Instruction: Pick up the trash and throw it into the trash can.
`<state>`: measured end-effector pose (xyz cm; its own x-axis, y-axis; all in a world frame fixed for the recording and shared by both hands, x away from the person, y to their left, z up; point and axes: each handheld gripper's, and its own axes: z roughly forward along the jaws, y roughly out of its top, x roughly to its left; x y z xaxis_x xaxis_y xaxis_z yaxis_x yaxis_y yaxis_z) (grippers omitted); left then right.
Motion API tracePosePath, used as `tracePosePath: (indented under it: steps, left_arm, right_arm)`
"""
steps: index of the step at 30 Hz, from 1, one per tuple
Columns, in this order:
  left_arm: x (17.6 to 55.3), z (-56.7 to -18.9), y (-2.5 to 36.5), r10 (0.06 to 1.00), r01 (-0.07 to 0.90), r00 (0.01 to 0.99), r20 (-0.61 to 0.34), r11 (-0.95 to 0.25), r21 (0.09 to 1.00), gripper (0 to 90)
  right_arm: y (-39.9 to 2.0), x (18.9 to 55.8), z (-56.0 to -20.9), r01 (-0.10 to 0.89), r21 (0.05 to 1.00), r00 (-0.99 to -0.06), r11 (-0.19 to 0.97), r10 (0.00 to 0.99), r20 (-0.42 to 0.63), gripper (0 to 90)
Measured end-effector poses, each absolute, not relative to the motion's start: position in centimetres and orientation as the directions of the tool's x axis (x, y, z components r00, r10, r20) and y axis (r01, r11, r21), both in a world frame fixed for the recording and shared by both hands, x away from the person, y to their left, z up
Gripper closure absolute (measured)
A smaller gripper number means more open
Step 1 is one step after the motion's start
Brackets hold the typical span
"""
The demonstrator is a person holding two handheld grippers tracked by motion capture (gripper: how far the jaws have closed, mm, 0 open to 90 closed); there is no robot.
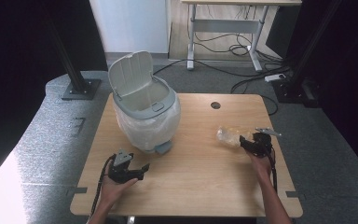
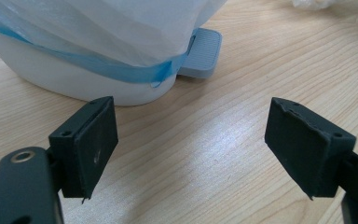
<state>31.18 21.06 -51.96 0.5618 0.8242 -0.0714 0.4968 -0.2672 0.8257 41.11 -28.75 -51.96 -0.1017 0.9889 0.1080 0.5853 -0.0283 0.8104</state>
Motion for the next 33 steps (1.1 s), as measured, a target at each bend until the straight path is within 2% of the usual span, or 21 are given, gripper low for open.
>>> tracePosePath:
  steps: [4,11,14,19,33]
  left_arm:
    - [31.2,-52.0,21.2,0.827,0.498,0.557,-0.073,-0.262,0.827,17.0]
    - [31.2,-52.1,21.1,0.826,0.497,0.560,-0.069,-0.269,0.825,17.1]
    - [31.2,-52.0,21.1,0.827,0.497,0.558,-0.068,-0.268,0.825,17.1]
    - [31.2,-52.0,21.2,0.829,0.497,0.555,-0.068,-0.265,0.826,17.3]
    - [31.2,-52.0,21.0,0.831,0.498,0.552,-0.066,-0.265,0.826,17.3]
  right_arm:
    - [-28.7,41.5,-52.4,0.602,0.798,-0.118,-0.024,0.986,0.118,45.1]
    - [-28.6,42.3,-53.0,0.614,0.789,-0.152,-0.022,0.978,0.146,75.1]
    - [-28.5,42.4,-53.1,0.606,0.794,-0.158,-0.038,0.973,0.167,83.2]
    - [-28.6,41.6,-52.2,0.576,0.815,-0.177,-0.065,0.963,0.202,87.0]
    - [-29.5,37.5,-47.9,0.461,0.879,-0.287,-0.123,0.916,0.279,87.9]
